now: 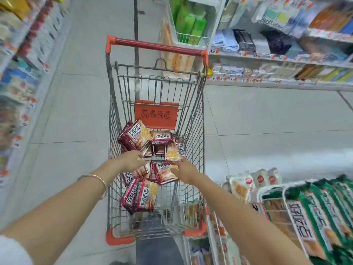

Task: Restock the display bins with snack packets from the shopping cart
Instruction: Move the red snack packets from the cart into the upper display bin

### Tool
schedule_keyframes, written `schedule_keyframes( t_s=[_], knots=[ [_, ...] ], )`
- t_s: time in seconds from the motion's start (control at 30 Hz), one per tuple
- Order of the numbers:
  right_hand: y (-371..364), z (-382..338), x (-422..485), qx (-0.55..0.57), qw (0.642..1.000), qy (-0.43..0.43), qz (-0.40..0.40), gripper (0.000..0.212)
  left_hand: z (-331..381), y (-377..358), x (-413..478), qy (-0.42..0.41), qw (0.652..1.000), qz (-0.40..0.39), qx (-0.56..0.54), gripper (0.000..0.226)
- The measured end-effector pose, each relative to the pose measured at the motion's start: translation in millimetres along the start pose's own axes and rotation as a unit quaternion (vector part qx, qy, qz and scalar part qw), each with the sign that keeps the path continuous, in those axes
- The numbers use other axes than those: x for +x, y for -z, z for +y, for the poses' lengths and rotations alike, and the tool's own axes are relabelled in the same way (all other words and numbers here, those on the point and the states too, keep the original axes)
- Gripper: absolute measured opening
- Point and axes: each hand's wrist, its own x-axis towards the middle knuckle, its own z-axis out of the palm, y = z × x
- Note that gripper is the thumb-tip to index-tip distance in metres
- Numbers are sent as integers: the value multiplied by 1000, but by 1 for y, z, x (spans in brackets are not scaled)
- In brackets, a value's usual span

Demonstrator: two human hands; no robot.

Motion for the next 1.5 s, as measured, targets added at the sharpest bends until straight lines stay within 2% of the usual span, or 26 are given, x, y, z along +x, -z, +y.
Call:
schedule_keyframes(
  t_s=[0.07,0.17,0.3,0.43,0.5,0.57,0.67,0.7,0.73,0.8,0.83,0.9,0.93,1.0,1.07,1.1,1.13,1.2,1.23,1.27,1.3,1.33,1.37,1.4,1.43,1.5],
  knots=[
    [7,10,37,105,994,-38,-8,60,3,2,21,20,999,3,-26,56],
    [20,20,87,269,958,-103,-8,54,1,3,51,45,997,11,-67,53],
    [28,29,152,422,888,-185,-9,50,-16,-3,84,82,991,29,-105,39],
    [28,19,206,566,785,-251,-27,56,-30,-16,102,99,985,24,-138,39],
    [21,12,232,592,766,-250,-23,54,-39,-23,110,107,984,17,-138,38],
    [9,12,258,607,757,-242,-8,44,-46,-24,114,115,981,18,-157,37],
    [-4,17,265,669,673,-314,-1,17,-51,-19,122,120,975,35,-183,34],
    [-6,20,259,674,661,-328,24,10,-49,-15,124,116,975,38,-185,33],
    [-4,22,249,644,690,-325,69,5,-46,-12,126,111,977,40,-180,31],
    [3,27,219,487,819,-265,146,9,-34,-4,130,93,979,46,-177,33],
    [11,26,200,419,873,-194,156,5,-27,0,131,80,978,53,-186,39],
    [27,22,171,301,946,-23,116,21,-13,9,130,42,982,74,-169,61],
    [35,18,162,233,968,51,76,23,-7,12,130,16,986,77,-145,75],
    [47,7,152,161,977,143,-9,25,2,14,129,-22,991,37,-125,104],
    [53,-2,151,214,959,170,-79,28,5,10,128,-13,987,-57,-151,117],
    [55,-6,152,269,941,173,-108,26,4,5,127,7,979,-101,-175,109],
    [55,-8,154,328,920,166,-134,21,-1,-1,126,30,971,-131,-200,90],
    [51,-6,169,454,878,95,-115,26,-13,-14,123,83,954,-122,-261,56],
    [48,-2,180,491,868,31,-66,34,-23,-22,121,114,942,-105,-298,54],
    [39,8,195,477,878,-43,-6,43,-30,-27,118,142,927,-85,-336,64],
    [27,17,210,414,902,-120,35,51,-38,-33,116,172,909,-68,-373,81],
    [12,26,222,334,922,-191,43,61,-44,-38,114,196,889,-56,-411,93],
    [-5,34,233,276,929,-246,22,73,-48,-43,113,212,865,-41,-453,91],
    [-22,38,240,243,928,-283,-8,89,-49,-46,110,223,849,-29,-479,76],
    [-39,40,244,229,925,-301,-33,105,-52,-49,110,230,835,-23,-499,61],
    [-62,36,247,236,922,-304,-32,122,-53,-52,108,239,813,-25,-531,47]
  ],
)
